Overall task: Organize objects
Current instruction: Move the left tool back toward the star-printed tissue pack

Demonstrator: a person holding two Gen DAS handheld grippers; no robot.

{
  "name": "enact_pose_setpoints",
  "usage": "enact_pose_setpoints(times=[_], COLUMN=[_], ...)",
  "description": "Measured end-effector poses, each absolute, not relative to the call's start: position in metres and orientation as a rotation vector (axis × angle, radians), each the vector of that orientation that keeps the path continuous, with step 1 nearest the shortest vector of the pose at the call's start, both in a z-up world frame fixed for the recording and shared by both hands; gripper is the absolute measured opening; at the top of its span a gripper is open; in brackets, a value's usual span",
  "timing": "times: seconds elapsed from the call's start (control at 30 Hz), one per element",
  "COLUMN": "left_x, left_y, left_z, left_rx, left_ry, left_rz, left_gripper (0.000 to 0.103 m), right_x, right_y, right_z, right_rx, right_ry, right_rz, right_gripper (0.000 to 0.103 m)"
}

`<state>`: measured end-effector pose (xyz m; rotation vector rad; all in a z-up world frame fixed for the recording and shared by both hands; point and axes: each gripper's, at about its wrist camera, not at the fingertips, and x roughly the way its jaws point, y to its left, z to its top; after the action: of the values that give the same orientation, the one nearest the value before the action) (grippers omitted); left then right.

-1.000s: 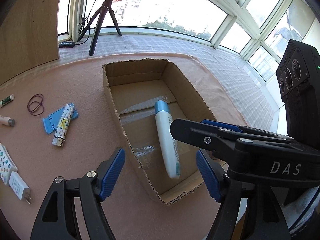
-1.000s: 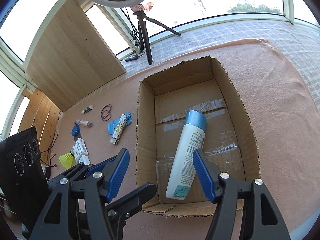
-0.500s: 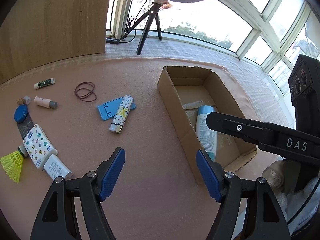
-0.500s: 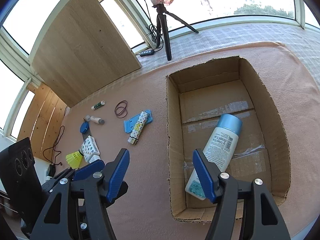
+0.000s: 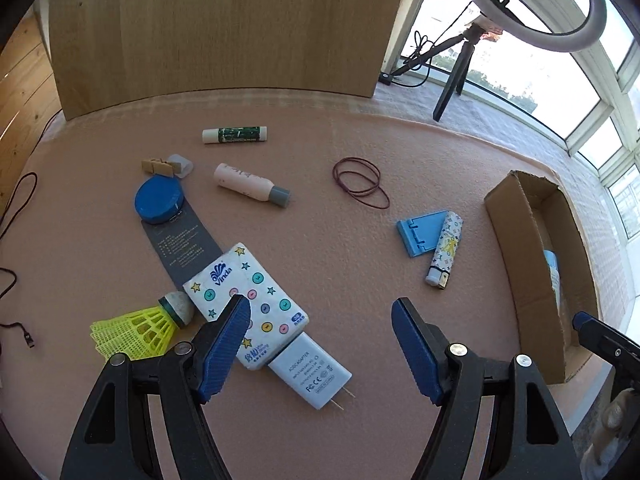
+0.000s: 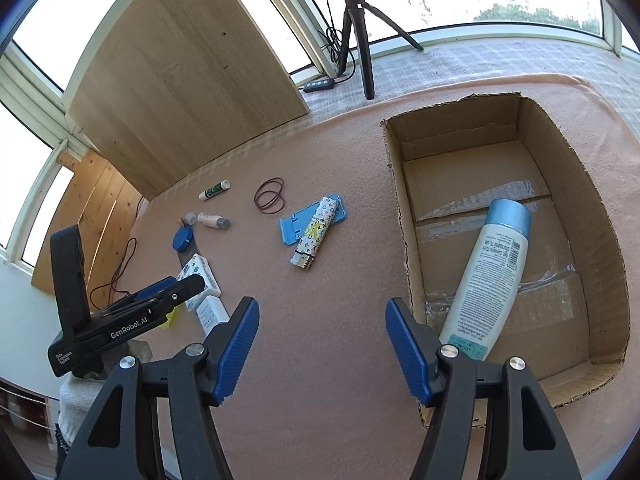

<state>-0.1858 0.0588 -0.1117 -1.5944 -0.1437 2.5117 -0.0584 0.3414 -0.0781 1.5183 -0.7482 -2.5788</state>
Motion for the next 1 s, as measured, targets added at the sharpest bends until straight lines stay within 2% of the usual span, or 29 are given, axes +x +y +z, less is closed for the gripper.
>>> enact_pose_setpoints(times=[0.27,0.4,0.57,0.77,1.0], left_x=[-0.225,-0.234,-0.241,-0.233,-0.221], left_y=[0.018,0.013,0.015,0.024,0.024], left_z=[-0.129,-0.141,-0.154,-0.155,-0.153], left_rx=[-1.685,-1.738,-1.775,-1.746,-1.732], left_ry=[-0.124,-0.111,-0.090,-0.036,-0.006], left_rz=[2.547,2.528,2.487,2.487,2.482], left_gripper=[0.074,0.069,0.069,0.061,0.061], right_x=[-0.044,-0.038,-0.037,-0.040,-0.047], right_y=[0.336,0.338,0.338,0.335,0.326], right_z=[-0.091,-0.097,-0.103,-0.104,-0.104], right_rx=[1.567,1.580,1.606,1.616,1.627], right_ry=[-0.791,-0.830,-0.855,-0.848,-0.815], right_rz=[-2.574,-2.571,-2.556,-2.543,-2.519], right_gripper=[0.062,0.062,0.062,0.062,0.062])
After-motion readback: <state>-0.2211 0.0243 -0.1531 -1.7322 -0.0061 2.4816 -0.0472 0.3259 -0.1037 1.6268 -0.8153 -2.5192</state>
